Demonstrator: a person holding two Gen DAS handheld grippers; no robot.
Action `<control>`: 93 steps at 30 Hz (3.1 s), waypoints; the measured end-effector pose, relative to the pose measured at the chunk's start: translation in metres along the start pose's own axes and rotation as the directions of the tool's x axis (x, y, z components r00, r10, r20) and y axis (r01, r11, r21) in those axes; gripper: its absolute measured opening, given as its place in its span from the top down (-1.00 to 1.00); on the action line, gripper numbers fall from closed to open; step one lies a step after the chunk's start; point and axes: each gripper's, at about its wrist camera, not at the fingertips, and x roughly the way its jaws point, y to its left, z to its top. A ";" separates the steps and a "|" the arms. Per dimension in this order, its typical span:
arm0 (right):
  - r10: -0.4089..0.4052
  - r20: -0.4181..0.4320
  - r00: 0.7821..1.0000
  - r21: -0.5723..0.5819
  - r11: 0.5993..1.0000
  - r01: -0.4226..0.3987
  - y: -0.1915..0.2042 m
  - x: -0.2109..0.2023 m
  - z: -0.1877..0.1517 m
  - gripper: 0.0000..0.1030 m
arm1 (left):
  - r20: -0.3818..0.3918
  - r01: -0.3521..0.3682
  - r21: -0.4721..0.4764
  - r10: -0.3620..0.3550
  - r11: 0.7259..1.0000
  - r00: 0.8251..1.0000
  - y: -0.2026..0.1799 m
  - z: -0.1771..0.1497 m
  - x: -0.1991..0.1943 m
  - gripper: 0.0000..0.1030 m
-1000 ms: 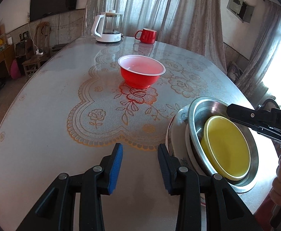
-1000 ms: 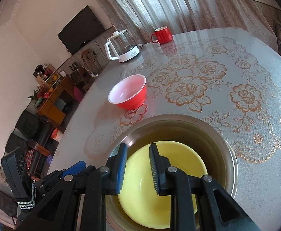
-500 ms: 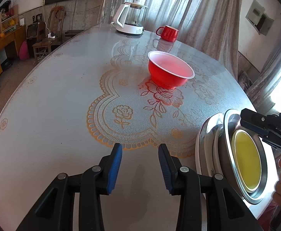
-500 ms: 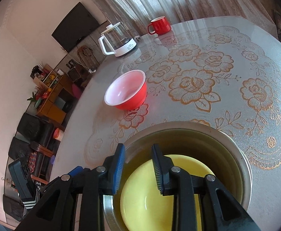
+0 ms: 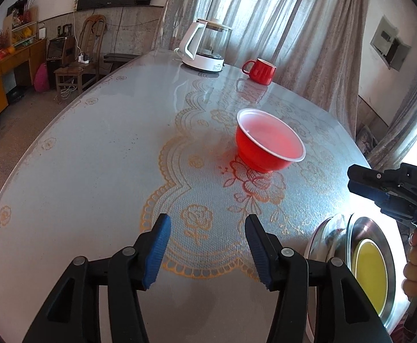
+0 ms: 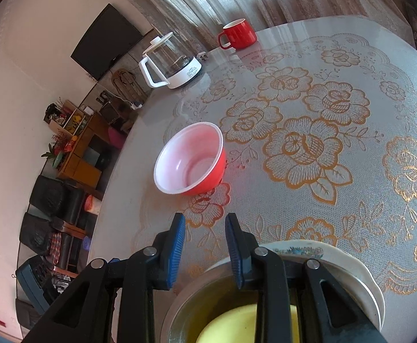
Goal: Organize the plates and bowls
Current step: 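Move both grippers toward the red-and-pink plastic bowl, then close both grippers on the red bowl rim, then lift the red bowl with both grippers and carry it toward the stack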
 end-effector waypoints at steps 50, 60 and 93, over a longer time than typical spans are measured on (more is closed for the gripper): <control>-0.023 -0.104 0.994 0.034 0.999 0.027 -0.003 0.079 0.058 0.80 | -0.089 0.190 -0.093 -0.198 0.977 0.976 -0.011 0.073 0.072 0.75; 0.016 -0.164 0.986 -0.064 0.998 -0.027 0.037 0.066 0.011 0.80 | -0.036 0.168 -0.065 -0.170 0.984 0.985 0.017 0.029 0.006 0.75; -0.061 -0.169 0.984 -0.429 0.903 -0.017 0.102 0.021 -0.125 0.79 | 0.002 0.112 -0.030 -0.112 0.993 0.994 0.043 -0.067 -0.071 0.74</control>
